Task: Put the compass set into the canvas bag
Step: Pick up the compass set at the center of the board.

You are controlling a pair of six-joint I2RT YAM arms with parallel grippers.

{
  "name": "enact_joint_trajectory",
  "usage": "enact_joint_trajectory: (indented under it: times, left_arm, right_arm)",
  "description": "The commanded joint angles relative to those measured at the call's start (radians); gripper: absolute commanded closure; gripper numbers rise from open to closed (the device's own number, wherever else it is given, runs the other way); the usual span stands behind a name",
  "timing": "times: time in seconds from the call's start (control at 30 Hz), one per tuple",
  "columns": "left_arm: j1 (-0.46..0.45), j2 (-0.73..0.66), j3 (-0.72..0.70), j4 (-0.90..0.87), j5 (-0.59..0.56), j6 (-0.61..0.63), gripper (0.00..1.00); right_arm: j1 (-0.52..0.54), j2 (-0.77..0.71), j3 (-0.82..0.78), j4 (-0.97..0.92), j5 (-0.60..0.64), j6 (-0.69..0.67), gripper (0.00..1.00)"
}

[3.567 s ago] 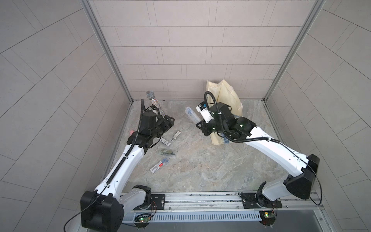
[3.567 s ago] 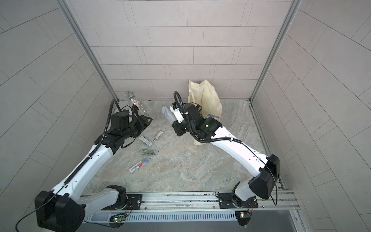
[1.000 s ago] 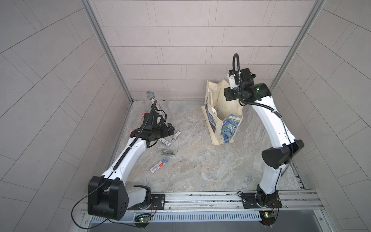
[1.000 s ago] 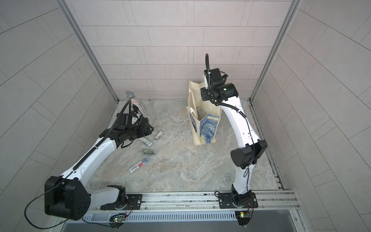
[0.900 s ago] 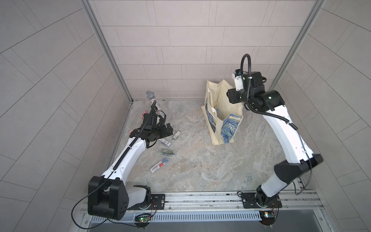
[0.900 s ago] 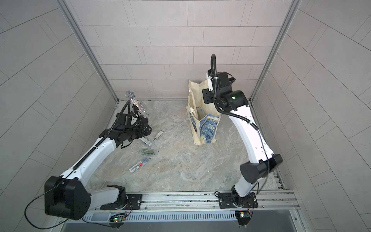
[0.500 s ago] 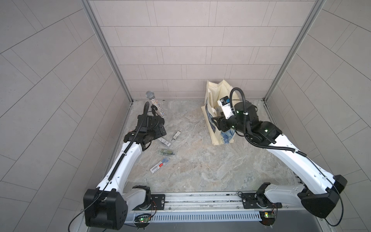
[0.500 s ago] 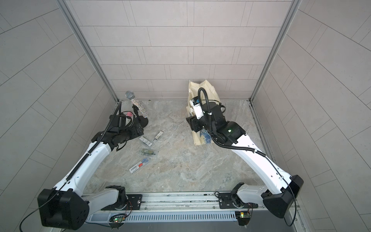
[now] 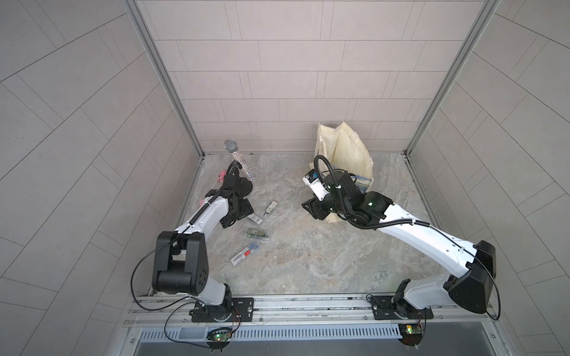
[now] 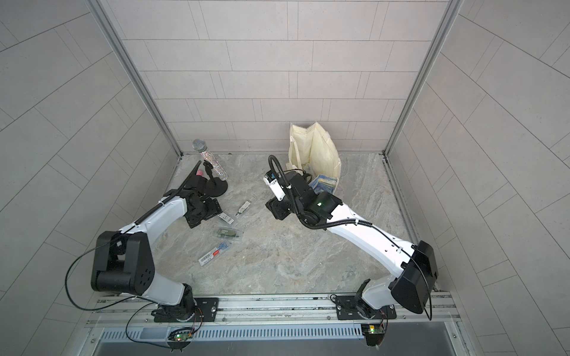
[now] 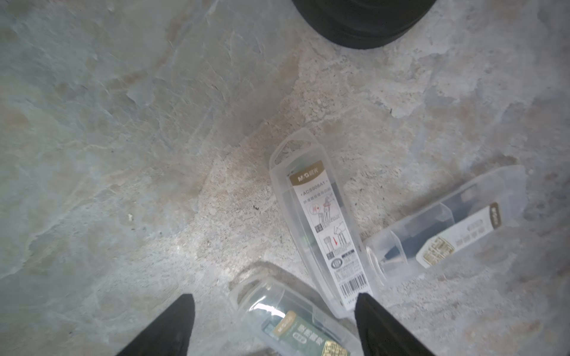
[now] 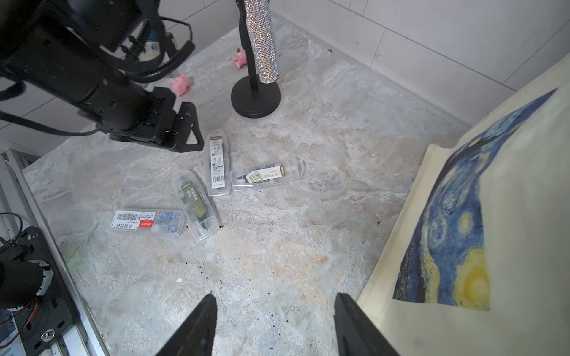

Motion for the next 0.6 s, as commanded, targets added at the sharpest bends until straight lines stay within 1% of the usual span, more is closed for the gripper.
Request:
enact_joint_trajectory:
  times: [0.0,0.13,0.17,0.33,0.5,0.57]
  left_arm:
    - [-0.020,0.081,0.060,0.041,-0.023,-0.071,0.14]
    - [-0.052,0.174,0.125,0.036,-0.079,-0.111,0.16]
    - [-0.060,0.195,0.140,0.035,-0.088,-0.144,0.15]
    - [-0.068,0.300,0.206,-0.001,-0.116,-0.198,0.16]
    - [-0.071,0.341,0.217,-0.010,-0.125,-0.227,0.16]
    - [-0.071,0.347,0.213,-0.012,-0.139,-0.230,0.20]
  right_arm:
    - [0.017,0.016,0.008,-0.007,-0.008,-0.024,0.37]
    - [0.028,0.034,0.016,-0.020,-0.012,-0.031,0.37]
    - [0.030,0.039,0.016,-0.021,-0.012,-0.033,0.37]
    - [0.036,0.061,0.029,-0.036,-0.008,-0.039,0.37]
    - [0.040,0.070,0.031,-0.039,-0.005,-0.041,0.37]
    - [0.042,0.073,0.034,-0.038,-0.005,-0.042,0.37]
